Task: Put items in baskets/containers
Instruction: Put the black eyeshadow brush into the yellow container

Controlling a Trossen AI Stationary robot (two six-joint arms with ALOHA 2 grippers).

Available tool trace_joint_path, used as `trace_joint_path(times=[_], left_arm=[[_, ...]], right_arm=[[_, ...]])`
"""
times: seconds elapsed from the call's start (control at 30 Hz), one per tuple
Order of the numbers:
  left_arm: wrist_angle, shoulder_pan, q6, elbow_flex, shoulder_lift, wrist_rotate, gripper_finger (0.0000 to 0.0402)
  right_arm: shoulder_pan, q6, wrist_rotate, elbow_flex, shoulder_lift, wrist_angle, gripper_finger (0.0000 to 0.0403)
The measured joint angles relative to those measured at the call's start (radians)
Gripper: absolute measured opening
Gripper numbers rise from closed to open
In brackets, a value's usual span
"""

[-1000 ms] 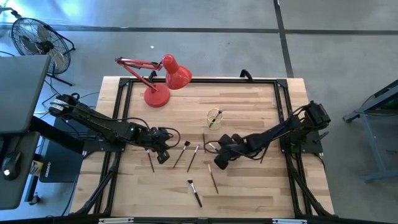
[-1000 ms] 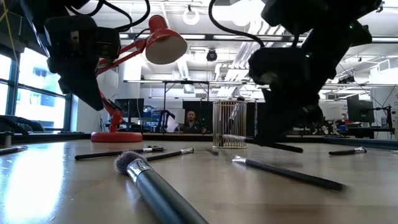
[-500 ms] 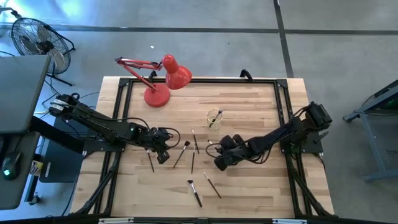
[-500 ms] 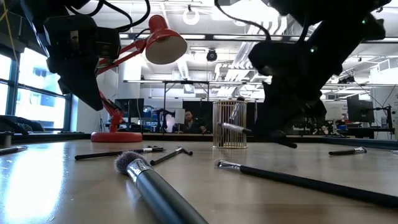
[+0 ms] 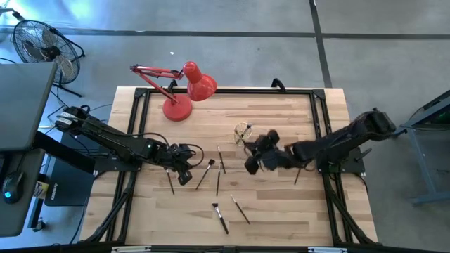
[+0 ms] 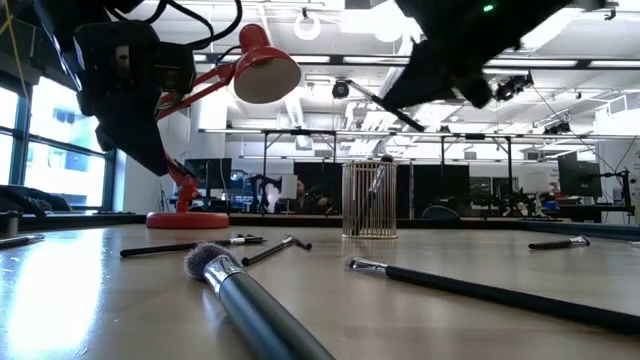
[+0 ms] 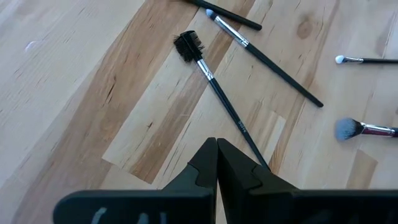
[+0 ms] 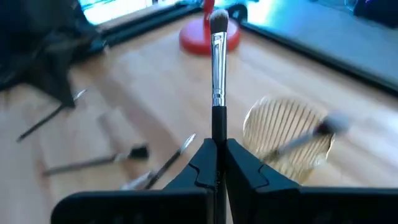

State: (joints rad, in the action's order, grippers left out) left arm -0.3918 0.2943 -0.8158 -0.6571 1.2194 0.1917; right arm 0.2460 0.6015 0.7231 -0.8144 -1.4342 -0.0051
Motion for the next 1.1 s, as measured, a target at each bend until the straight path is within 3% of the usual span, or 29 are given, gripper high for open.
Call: trace_joint_path(times=[0.37, 0.6, 0.8, 1.1], left_arm=[[0.002, 0.0, -0.053, 0.0, 0.0, 0.0, 0.0], [0.002, 0.0, -0.053, 0.0, 0.0, 0.0, 0.0], [0.001, 0.0, -0.053, 0.0, 0.0, 0.0, 0.0], [0.001, 0.0, -0.072, 0.0, 0.0, -0.022, 0.0]], right_arm=[[-0.306, -0.236, -0.304, 0.234, -0.011, 0.671, 0.0005], [-0.392, -0.266, -0.432, 0.392, -0.189, 1.225, 0.0005], [-0.404, -0.269, -0.528, 0.342, -0.351, 1.31, 0.0005], [-0.404, -0.314, -0.514, 0.347, -0.341, 1.316, 0.0005]])
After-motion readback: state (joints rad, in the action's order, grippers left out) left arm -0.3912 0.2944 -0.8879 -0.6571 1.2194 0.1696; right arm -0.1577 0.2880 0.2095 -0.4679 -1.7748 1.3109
